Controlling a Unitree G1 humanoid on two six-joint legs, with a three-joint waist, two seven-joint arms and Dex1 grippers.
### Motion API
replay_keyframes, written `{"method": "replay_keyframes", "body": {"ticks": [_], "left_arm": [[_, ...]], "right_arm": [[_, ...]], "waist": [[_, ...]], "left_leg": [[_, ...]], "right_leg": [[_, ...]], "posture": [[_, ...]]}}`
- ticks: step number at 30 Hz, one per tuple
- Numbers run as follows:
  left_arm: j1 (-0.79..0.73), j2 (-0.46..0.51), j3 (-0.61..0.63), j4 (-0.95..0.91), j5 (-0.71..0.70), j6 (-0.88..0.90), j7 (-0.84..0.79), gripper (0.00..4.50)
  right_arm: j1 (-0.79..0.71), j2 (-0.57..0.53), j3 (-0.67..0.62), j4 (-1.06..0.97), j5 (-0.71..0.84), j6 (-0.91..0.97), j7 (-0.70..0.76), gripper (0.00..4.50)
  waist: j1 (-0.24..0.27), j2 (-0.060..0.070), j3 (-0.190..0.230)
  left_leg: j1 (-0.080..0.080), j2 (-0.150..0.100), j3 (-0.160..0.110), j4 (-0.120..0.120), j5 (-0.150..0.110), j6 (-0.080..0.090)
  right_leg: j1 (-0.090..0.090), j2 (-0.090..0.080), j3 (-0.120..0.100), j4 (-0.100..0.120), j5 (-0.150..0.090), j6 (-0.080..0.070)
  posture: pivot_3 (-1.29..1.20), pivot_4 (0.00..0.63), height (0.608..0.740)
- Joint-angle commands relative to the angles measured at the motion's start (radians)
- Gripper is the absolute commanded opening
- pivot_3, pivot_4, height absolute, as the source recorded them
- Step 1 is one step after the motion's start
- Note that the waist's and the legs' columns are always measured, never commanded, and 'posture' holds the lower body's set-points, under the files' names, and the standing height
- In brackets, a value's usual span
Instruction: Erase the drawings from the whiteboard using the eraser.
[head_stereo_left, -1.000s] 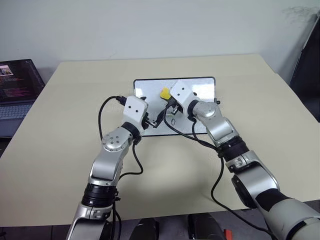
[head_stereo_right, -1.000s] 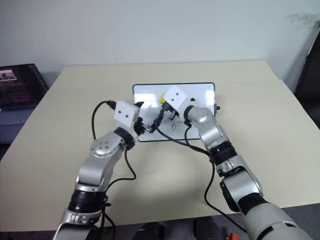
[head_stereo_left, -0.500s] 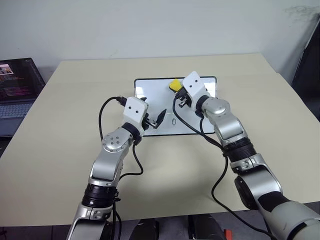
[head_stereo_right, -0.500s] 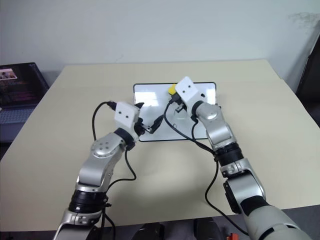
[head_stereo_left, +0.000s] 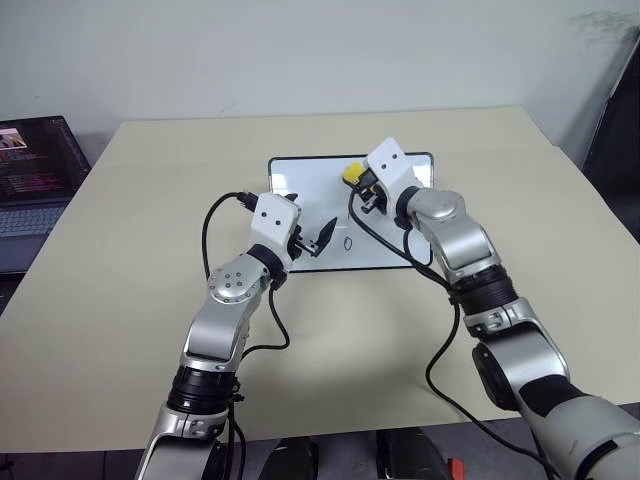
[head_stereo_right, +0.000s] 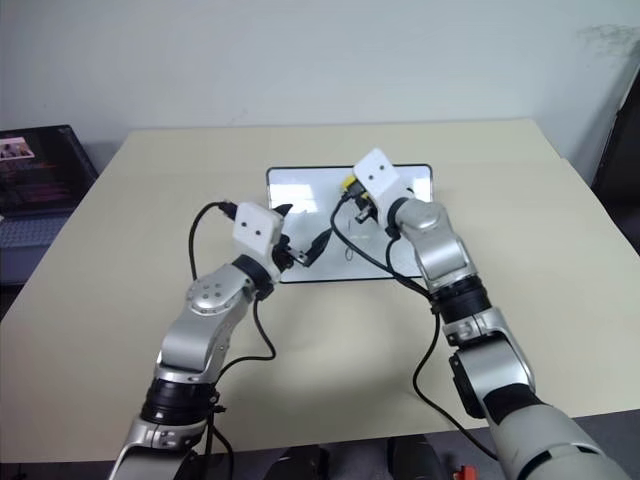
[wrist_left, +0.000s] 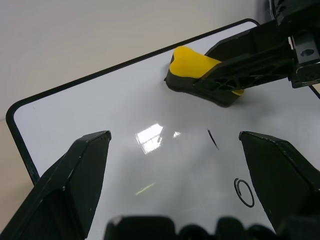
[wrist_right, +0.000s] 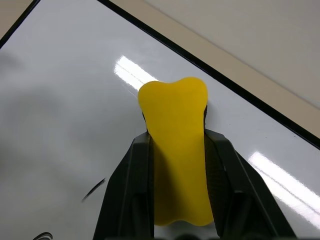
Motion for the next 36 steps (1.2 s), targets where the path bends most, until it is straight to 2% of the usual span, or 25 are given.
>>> {"method": "replay_keyframes", "body": {"ticks": [1, 7, 16, 28, 36], "left_arm": [[-0.007, -0.004, 0.005, -0.050, -0.003, -0.007, 0.004, 4.50], [-0.009, -0.006, 0.005, -0.064, -0.003, 0.004, 0.012, 4.50], [-0.006, -0.006, 0.006, -0.052, -0.004, -0.005, 0.010, 4.50], [-0.010, -0.013, -0.003, -0.033, -0.004, -0.020, 0.001, 4.50], [-0.008, -0.017, -0.005, -0.041, -0.003, -0.014, 0.003, 4.50]], "right_arm": [[-0.041, 0.004, -0.011, -0.019, 0.018, 0.020, 0.012, 1.05], [-0.021, 0.017, 0.007, -0.041, 0.055, 0.159, 0.075, 1.05], [0.031, 0.004, 0.018, -0.140, 0.064, 0.242, 0.079, 1.05], [-0.013, 0.004, -0.025, -0.155, 0.057, 0.154, -0.007, 1.05], [-0.086, 0.014, -0.040, 0.017, 0.052, 0.043, -0.057, 1.05]], "waist": [[0.000, 0.000, 0.000], [0.000, 0.000, 0.000], [0.001, 0.000, 0.000], [0.001, 0.000, 0.000], [0.002, 0.000, 0.000]], "left_leg": [[0.000, 0.000, 0.000, 0.000, 0.000, 0.000], [0.000, 0.000, 0.000, 0.000, 0.000, 0.000], [0.000, 0.000, 0.000, 0.000, 0.000, 0.000], [0.000, 0.000, 0.000, 0.000, 0.000, 0.000], [0.000, 0.000, 0.000, 0.000, 0.000, 0.000]], "right_leg": [[0.000, 0.000, 0.000, 0.000, 0.000, 0.000], [0.000, 0.000, 0.000, 0.000, 0.000, 0.000], [0.000, 0.000, 0.000, 0.000, 0.000, 0.000], [0.000, 0.000, 0.000, 0.000, 0.000, 0.000], [0.000, 0.000, 0.000, 0.000, 0.000, 0.000]], "posture": [[0.00, 0.150, 0.740], [0.00, 0.150, 0.740], [0.00, 0.150, 0.740], [0.00, 0.150, 0.740], [0.00, 0.150, 0.740]]}}
